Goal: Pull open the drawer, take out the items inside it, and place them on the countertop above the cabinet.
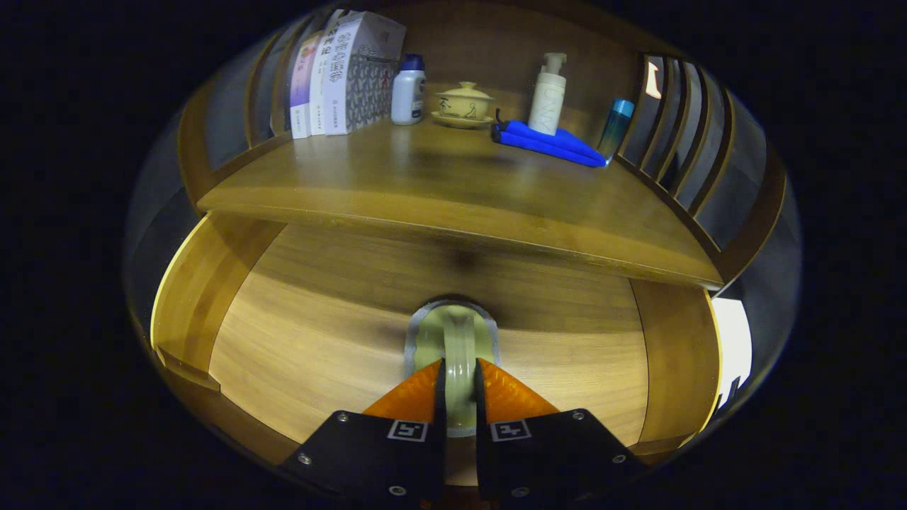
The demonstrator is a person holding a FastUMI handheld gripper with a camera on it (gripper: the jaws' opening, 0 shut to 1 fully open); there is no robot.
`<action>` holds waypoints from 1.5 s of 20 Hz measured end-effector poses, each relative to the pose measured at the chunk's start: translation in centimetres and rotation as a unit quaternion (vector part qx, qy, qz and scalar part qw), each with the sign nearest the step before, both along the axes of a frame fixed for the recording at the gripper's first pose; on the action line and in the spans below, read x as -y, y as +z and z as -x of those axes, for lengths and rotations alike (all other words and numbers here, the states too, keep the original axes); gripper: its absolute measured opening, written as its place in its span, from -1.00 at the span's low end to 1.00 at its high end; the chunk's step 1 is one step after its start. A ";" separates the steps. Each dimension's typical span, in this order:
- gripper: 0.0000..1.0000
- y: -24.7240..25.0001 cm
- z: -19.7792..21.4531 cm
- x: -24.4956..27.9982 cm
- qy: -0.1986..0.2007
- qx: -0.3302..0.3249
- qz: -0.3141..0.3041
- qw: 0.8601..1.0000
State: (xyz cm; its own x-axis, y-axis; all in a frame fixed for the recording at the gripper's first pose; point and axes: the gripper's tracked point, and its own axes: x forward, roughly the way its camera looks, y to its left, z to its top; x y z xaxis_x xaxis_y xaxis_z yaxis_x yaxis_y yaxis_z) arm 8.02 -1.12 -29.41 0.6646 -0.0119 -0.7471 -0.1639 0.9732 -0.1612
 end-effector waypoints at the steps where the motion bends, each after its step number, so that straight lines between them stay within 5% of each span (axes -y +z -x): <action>1: -0.67 0.2 0.3 -0.2 0.010 0.006 0.004 1.000; 10: -0.71 8.0 3.4 0.1 0.040 0.131 -0.004 0.991; 17: -0.70 15.7 3.2 2.1 -0.032 0.210 -0.111 0.971; 25: -0.70 20.3 -3.3 3.2 -0.055 0.271 -0.127 0.952; 30: -0.70 18.4 -9.3 2.0 -0.038 0.258 -0.089 0.961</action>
State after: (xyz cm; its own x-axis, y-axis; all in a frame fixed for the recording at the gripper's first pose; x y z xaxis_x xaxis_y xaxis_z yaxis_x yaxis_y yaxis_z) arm 17.33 -3.12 -10.96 0.9495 0.0218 -0.3129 -0.0337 0.9989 -0.0326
